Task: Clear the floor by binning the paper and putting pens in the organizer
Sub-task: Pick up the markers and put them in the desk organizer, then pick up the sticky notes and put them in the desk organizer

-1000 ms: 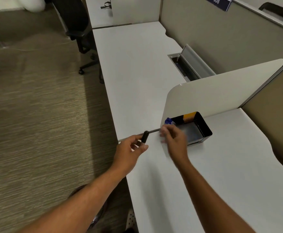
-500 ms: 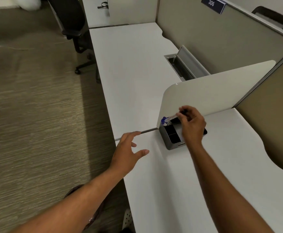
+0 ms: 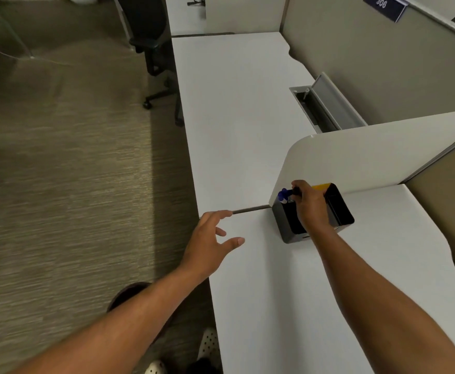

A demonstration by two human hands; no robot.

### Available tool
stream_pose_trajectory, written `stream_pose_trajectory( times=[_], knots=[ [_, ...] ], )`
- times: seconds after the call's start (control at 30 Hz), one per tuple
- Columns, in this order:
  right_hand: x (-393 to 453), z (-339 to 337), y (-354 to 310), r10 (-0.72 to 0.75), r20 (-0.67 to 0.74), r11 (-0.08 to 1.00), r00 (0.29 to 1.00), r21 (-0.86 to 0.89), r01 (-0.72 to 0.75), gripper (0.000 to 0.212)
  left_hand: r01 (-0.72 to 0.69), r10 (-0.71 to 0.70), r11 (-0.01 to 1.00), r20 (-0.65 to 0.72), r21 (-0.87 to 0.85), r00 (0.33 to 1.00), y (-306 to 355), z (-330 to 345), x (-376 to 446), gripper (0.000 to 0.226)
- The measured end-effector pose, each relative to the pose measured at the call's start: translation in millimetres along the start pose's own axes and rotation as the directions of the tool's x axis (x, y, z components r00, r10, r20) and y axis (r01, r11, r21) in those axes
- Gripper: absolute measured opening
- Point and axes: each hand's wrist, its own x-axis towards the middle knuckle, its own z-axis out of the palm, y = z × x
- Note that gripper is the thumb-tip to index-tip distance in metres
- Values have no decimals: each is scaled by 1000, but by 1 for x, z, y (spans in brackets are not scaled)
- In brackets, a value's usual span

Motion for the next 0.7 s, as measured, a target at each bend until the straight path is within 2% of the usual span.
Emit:
stream_pose_trajectory(
  times=[0.1, 0.17, 0.27, 0.37, 0.43, 0.53, 0.7],
  knots=[
    [-4, 4, 0, 12, 48, 996, 999, -87, -8, 44, -1, 1, 1000, 5, -5, 1000, 3, 2, 2, 60],
    [-10, 5, -2, 19, 22, 994, 1000, -111, -17, 51, -13, 13, 1000, 9, -19, 1000, 5, 3, 5, 60],
    [-28, 10, -11, -12, -55, 993, 998, -115, 5, 51, -27, 28, 999, 4, -27, 1000, 6, 5, 9, 61],
    [-53, 21, -32, -139, -124, 983, 983, -140, 121, 40, -43, 42, 999, -13, -31, 999, 5, 5, 15, 59],
    [-72, 33, -48, -282, -146, 951, 948, -171, 256, 36, -62, 62, 998, -37, -17, 997, 2, 1, 19, 58],
    [-96, 52, -72, -423, -79, 895, 903, -191, 403, 35, -98, 100, 995, -86, 30, 991, -4, -12, 19, 54],
    [-121, 102, -118, -487, 87, 849, 869, -185, 494, 40, -113, 137, 987, -235, 113, 962, -28, -55, 0, 48]
  ],
)
